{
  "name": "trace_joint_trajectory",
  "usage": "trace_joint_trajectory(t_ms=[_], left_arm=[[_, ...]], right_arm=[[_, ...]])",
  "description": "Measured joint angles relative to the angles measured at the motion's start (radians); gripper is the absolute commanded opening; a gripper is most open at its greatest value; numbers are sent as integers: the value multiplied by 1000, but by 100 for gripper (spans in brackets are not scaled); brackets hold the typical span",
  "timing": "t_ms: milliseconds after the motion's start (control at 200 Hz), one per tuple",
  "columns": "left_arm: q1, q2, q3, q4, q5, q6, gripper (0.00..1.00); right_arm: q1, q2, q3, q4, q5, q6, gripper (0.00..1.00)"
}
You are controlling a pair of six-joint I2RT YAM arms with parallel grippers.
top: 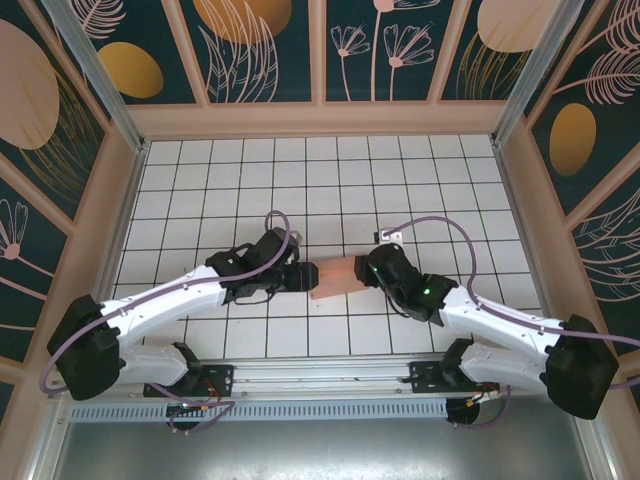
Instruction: Fold the paper box
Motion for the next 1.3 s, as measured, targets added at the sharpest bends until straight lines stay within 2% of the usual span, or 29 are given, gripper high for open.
trace_joint_trajectory(t_ms=[75,140,175,190,285,445,616,836,966,1066,1146,1226,1301], left_arm=[[0,-43,-6,11,0,5,61],[0,-81,-12,30,-1,4,72],[0,-99,-15,42,-2,3,74],[0,-105,-16,46,-5,0,78],[0,-123,-23,72,-14,-20,82],[0,-74,-23,84,-42,-76,71],[2,35,4,66,-68,-111,50],[6,70,-16,88,-53,-135,32],[6,68,-53,155,-23,-148,27],[6,68,-73,203,-10,-153,25],[6,69,-82,225,-9,-153,24],[7,70,-86,241,-7,-155,22],[7,74,-89,254,-7,-155,21]], right_arm=[[0,3,-8,8,-5,10,48],[-1,3,-14,18,-8,15,48],[-2,3,-17,24,-8,16,47],[-2,3,-18,26,-9,16,47],[-3,4,-19,29,-11,19,47],[-3,4,-22,34,-12,19,47],[-3,3,-25,36,-15,19,47],[-4,-17,-34,32,-31,19,47],[-8,-25,-35,28,-64,19,49],[-21,-37,-34,29,-103,26,61],[-35,-53,-32,28,-129,34,66],[-67,-79,-27,28,-154,53,66],[-117,-100,-25,27,-182,75,61]])
